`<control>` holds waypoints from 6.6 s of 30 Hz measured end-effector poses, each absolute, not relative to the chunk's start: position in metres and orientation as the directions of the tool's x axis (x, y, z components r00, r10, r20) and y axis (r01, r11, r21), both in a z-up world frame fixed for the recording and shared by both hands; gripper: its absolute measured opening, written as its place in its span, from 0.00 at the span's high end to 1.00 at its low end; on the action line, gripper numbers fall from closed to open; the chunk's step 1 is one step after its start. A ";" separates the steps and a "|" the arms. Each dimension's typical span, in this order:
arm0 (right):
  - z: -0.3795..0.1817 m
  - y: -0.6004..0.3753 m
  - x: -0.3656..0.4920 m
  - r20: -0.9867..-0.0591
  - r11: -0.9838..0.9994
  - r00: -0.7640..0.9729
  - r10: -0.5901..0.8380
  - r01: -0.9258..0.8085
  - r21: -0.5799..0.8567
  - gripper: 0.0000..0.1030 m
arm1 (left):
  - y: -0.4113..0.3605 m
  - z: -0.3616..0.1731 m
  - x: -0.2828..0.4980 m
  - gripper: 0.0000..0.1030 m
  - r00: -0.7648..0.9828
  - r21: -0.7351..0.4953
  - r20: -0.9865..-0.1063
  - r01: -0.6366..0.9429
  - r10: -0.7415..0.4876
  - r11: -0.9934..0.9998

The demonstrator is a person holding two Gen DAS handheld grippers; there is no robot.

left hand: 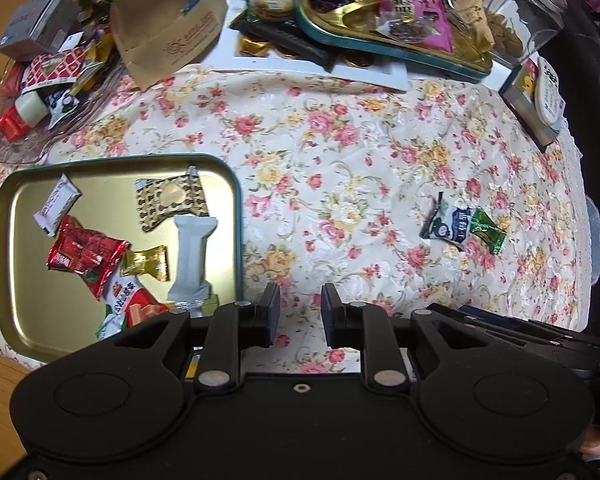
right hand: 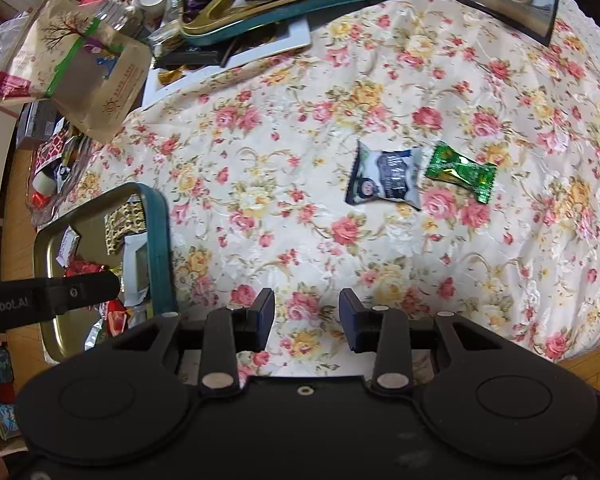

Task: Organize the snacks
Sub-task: 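Move the right tool over the cloth toward the green-wrapped candy, then close the right tool on the green-wrapped candy and lift it, then lower the left tool onto the blue-and-white packet and close on it, then lift the blue packet with the left tool and carry it toward the gold tray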

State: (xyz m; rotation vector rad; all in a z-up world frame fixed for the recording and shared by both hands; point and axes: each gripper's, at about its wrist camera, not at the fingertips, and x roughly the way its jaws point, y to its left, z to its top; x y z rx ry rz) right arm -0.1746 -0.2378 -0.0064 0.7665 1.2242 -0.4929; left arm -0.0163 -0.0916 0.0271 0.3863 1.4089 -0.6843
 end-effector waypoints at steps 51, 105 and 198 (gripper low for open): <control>-0.015 -0.357 -0.217 -0.974 0.497 0.214 -0.068 0.854 0.153 0.62 | -0.191 0.025 -0.033 0.72 -0.050 -0.209 -0.972 0.638 -0.231 0.741; -0.059 -0.346 -0.186 -0.966 0.651 0.253 -0.052 0.742 0.159 0.63 | -0.191 0.023 -0.040 0.72 -0.055 -0.200 -0.974 0.663 -0.220 0.722; 0.038 -0.405 -0.260 -0.881 0.383 0.448 -0.154 0.849 0.365 0.80 | -0.204 -0.028 -0.179 0.60 0.237 0.391 -0.890 0.835 -0.388 -0.387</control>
